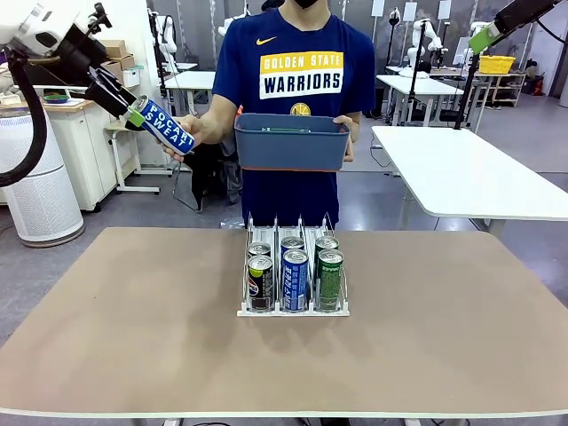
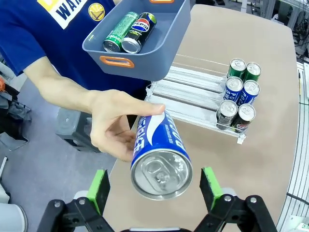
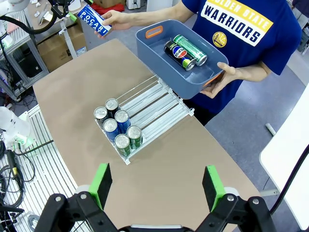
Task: Fill the beverage cans into the dispenser.
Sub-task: Pick up the Ionic drink handed by the human.
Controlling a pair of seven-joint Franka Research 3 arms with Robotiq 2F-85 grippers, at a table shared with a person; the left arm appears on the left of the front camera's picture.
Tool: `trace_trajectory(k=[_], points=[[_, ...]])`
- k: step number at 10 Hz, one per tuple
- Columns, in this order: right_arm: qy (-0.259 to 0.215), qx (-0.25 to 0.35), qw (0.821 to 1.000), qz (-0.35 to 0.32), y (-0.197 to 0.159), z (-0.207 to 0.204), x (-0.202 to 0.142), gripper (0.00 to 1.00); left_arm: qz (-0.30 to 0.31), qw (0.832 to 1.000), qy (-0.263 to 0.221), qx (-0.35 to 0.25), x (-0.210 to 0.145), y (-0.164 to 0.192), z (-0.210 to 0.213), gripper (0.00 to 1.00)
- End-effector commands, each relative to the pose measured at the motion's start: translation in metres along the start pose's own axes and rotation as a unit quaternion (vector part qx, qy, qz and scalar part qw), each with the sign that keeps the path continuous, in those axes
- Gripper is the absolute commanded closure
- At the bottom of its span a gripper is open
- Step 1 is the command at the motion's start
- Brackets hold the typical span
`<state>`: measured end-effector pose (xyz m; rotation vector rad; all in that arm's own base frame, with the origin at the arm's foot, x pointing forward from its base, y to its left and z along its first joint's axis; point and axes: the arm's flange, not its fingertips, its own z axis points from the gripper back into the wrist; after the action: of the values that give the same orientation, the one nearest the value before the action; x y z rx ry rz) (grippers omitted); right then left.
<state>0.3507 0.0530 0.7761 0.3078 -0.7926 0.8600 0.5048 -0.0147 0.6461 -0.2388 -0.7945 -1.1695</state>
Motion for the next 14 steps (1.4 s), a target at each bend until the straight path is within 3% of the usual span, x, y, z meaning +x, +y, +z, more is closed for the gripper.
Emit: trace_trajectory(k=[1, 14], points=[[0.0, 0.0, 1.0, 0.0, 0.001, 0.0, -0.001, 0.0, -0.008, 1.0, -0.027, -0.009, -0.005, 0.009, -0.004, 0.0], [0.0, 0.0, 1.0, 0.0, 0.001, 0.0, -0.001, 0.0, -0.004, 1.0, -0.02, -0.023, 0.001, 0.005, -0.023, 0.0]])
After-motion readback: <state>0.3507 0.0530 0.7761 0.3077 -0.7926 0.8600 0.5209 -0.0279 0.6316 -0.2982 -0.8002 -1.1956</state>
